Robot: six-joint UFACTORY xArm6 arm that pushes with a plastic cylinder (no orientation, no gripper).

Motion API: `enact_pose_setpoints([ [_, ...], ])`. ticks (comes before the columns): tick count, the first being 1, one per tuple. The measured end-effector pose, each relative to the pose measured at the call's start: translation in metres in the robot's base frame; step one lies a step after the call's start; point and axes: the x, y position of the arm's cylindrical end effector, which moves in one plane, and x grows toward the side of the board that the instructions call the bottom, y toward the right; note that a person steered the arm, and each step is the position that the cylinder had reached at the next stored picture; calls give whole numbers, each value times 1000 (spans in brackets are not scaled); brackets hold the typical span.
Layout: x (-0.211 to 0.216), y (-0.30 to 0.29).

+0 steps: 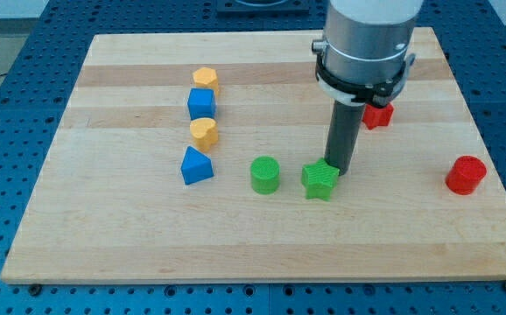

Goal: Move the red star parallel to the red circle

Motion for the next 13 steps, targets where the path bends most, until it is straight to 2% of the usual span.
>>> enact_pose_setpoints([
  [1,-38,23],
  [2,-84,18],
  [3,-125,58],
  [4,-127,79],
  [5,-95,103],
  [7,-88,114],
  [9,-16,106],
  [10,-3,100],
  [11,-17,94],
  [12,-91,118],
  [13,-116,210],
])
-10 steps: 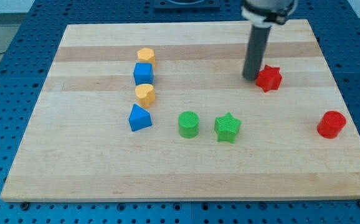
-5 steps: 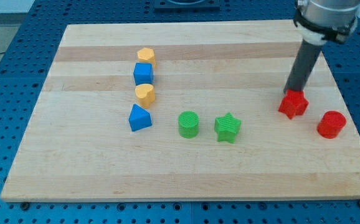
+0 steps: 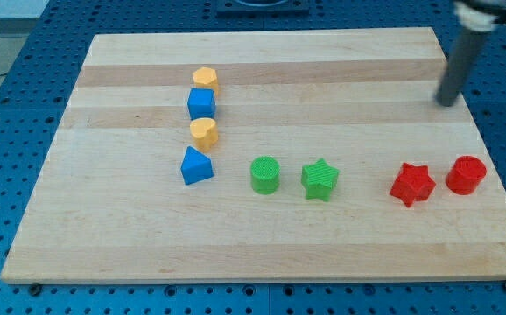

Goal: Move the red star parallel to the red circle

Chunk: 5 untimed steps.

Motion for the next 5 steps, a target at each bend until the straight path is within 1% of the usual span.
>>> enact_pose_setpoints([
  [1,35,42],
  [2,116,32],
  [3,161,15],
  [4,137,-30],
  [5,106,-90],
])
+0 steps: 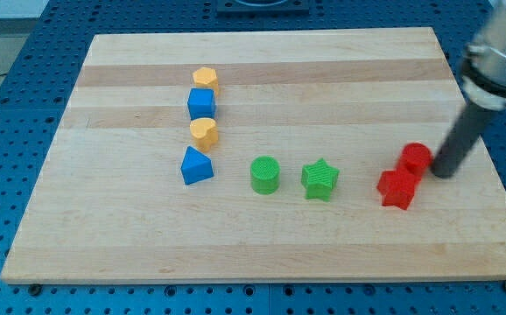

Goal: Move the red star parallel to the red circle

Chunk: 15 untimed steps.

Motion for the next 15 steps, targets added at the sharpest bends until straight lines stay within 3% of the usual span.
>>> enact_pose_setpoints([
  [1,-28,-33],
  [2,-31,-67],
  [6,-16,-63],
  [8,28,-37],
  [9,41,-55],
  [12,58,-48],
  [13,66,-71],
  [14,106,-91],
  [15,115,-65],
])
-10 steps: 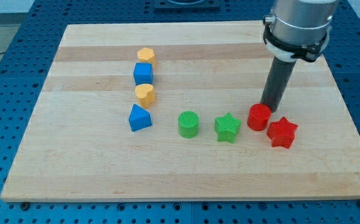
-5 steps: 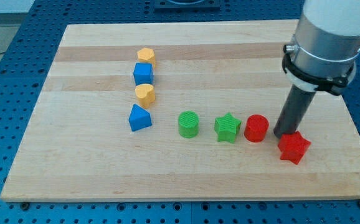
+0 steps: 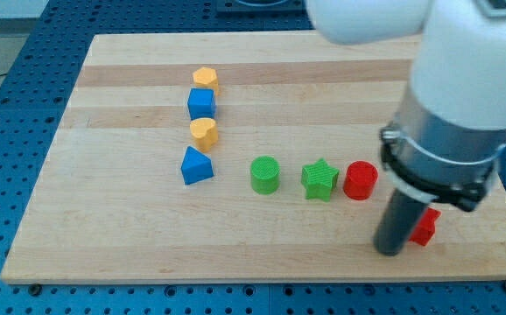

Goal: Move the red star parallel to the red circle

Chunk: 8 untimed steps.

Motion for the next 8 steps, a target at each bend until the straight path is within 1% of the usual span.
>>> enact_pose_setpoints([
  [1,-15,49],
  [2,-29,58],
  [3,15,61],
  [4,-3,110],
  [5,-34,106],
  [6,-35,61],
  [8,-35,58],
])
